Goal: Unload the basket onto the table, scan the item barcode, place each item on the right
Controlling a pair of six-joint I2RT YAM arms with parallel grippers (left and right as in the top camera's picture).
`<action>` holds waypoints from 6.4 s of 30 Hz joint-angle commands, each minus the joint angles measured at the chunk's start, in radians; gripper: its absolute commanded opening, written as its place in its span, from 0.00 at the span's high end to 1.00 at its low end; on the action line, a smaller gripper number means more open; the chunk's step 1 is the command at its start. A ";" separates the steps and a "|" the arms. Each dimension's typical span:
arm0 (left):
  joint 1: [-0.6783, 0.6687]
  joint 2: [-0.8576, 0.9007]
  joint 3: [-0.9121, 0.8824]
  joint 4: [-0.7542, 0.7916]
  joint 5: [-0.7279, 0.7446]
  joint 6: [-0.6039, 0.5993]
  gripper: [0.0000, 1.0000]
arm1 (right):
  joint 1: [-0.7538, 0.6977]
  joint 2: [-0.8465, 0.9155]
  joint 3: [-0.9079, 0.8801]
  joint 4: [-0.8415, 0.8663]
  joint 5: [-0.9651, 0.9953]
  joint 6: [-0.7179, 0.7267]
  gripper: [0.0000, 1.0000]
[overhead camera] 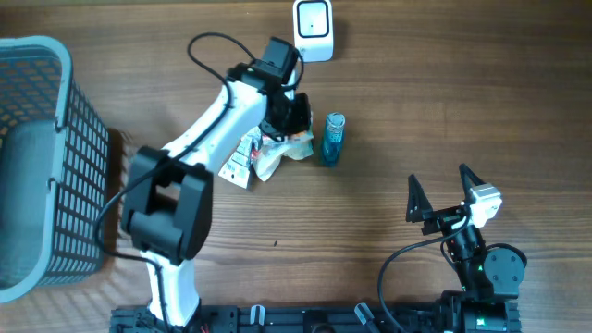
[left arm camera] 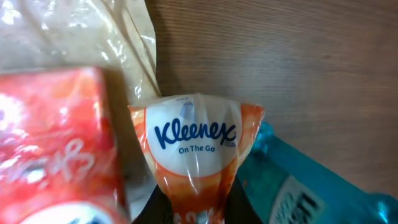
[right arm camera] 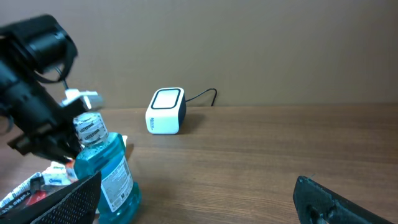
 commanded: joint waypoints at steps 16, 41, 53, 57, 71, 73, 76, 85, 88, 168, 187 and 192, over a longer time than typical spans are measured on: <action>0.084 -0.138 0.023 0.064 0.028 -0.034 0.05 | 0.003 -0.004 -0.001 0.002 0.006 -0.018 0.00; 0.369 -0.468 0.068 -0.377 -0.215 -0.031 0.00 | 0.003 -0.004 -0.001 0.002 0.006 -0.018 0.00; 0.369 -0.463 0.068 -0.434 -0.212 -0.031 0.00 | 0.003 0.002 -0.001 0.017 -0.197 1.602 0.00; 0.369 -0.463 0.068 -0.433 -0.212 -0.031 0.00 | 0.003 0.002 -0.001 0.238 -0.238 1.565 0.00; 0.369 -0.463 0.068 -0.433 -0.212 -0.031 0.00 | 0.003 1.000 1.022 -0.868 -0.140 0.778 0.00; 0.369 -0.463 0.068 -0.434 -0.212 -0.031 0.00 | 0.003 1.152 1.023 -0.857 -0.204 0.856 0.00; 0.369 -0.463 0.068 -0.433 -0.212 -0.031 0.00 | 0.010 1.357 1.024 -0.808 -0.359 0.740 0.00; 0.369 -0.463 0.068 -0.434 -0.212 -0.031 0.00 | 0.298 1.418 1.238 -1.095 0.275 0.846 0.00; 0.369 -0.463 0.068 -0.434 -0.212 -0.031 0.00 | 0.312 1.425 1.347 -1.164 0.310 0.860 0.00; 0.369 -0.463 0.068 -0.433 -0.212 -0.031 0.00 | 0.328 1.799 1.365 -0.595 0.159 0.363 0.51; 0.369 -0.463 0.068 -0.434 -0.212 -0.031 0.00 | 0.492 2.092 1.724 -0.119 0.392 0.190 0.59; 0.369 -0.463 0.068 -0.433 -0.212 -0.031 0.00 | 0.494 2.194 1.724 0.054 0.430 0.245 0.61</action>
